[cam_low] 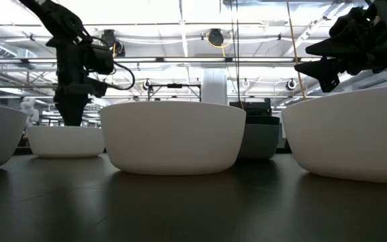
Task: Nest bowls inside each other
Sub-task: Stack the top left white bowl on the black bowl
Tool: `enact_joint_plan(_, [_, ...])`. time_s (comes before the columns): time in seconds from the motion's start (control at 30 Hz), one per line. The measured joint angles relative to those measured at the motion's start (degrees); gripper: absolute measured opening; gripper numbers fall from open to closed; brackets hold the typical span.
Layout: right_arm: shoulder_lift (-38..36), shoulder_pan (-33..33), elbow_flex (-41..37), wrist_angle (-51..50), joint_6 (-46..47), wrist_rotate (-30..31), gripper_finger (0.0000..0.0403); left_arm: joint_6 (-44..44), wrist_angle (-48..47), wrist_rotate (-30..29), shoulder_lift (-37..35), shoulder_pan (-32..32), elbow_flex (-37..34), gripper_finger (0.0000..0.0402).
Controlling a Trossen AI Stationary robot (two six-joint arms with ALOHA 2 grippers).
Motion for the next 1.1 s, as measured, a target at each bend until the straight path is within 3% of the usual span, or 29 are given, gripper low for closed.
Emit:
enact_joint_plan(0.9, [0.0, 0.0, 0.0, -0.4, 0.4, 0.0, 0.0228, -0.7, 3.4, 1.2, 3.2, 1.0, -2.1, 0.0278])
enact_joint_plan(1.1, [0.0, 0.0, 0.0, -0.4, 0.4, 0.0, 0.0228, -0.6, 3.6, 1.0, 3.2, 1.0, -2.1, 0.0229])
